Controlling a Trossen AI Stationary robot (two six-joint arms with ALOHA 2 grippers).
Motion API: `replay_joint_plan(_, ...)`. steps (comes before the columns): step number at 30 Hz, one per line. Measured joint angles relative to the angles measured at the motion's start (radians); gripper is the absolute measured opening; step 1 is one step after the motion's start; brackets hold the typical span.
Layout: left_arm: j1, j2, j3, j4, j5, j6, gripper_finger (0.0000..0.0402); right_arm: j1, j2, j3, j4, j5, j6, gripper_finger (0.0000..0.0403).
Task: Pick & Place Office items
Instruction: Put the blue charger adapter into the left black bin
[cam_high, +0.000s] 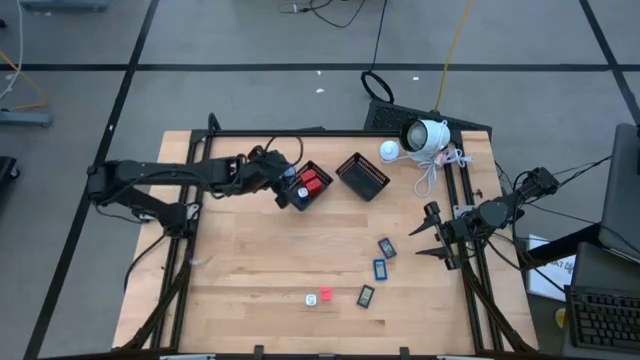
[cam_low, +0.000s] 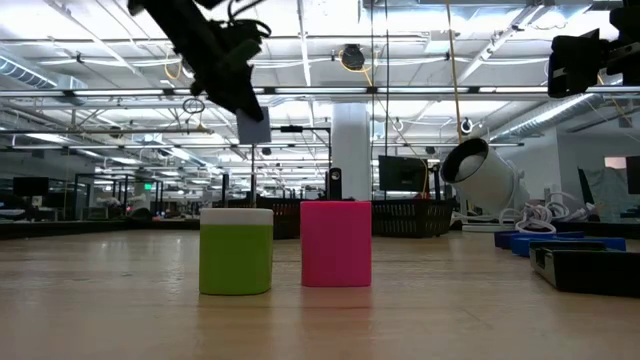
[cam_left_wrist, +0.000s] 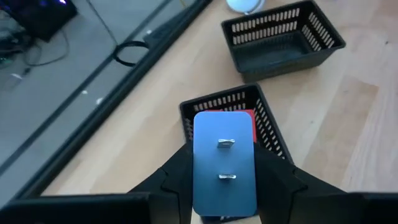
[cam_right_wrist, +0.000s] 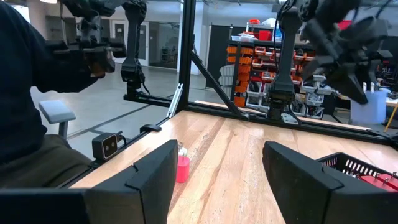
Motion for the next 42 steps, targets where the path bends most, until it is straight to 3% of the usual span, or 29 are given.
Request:
replay_joint_plan(6, 0.053, 0.08, 0.0, 0.038, 0.071, 0.034, 0.0131, 0.0, 0.0, 0.0, 0.0, 0.0, 0.0, 0.0224)
replay_joint_plan(25, 0.104, 0.289, 0.0, 0.087, 0.117, 0.027, 0.0133, 0.0, 0.0, 0.0, 0.0, 0.0, 0.0, 0.0224)
replay_joint_plan(42, 0.104, 0.319, 0.0, 0.143, 0.12, 0.024, 0.0133, 0.0, 0.0, 0.0, 0.0, 0.0, 0.0, 0.0224)
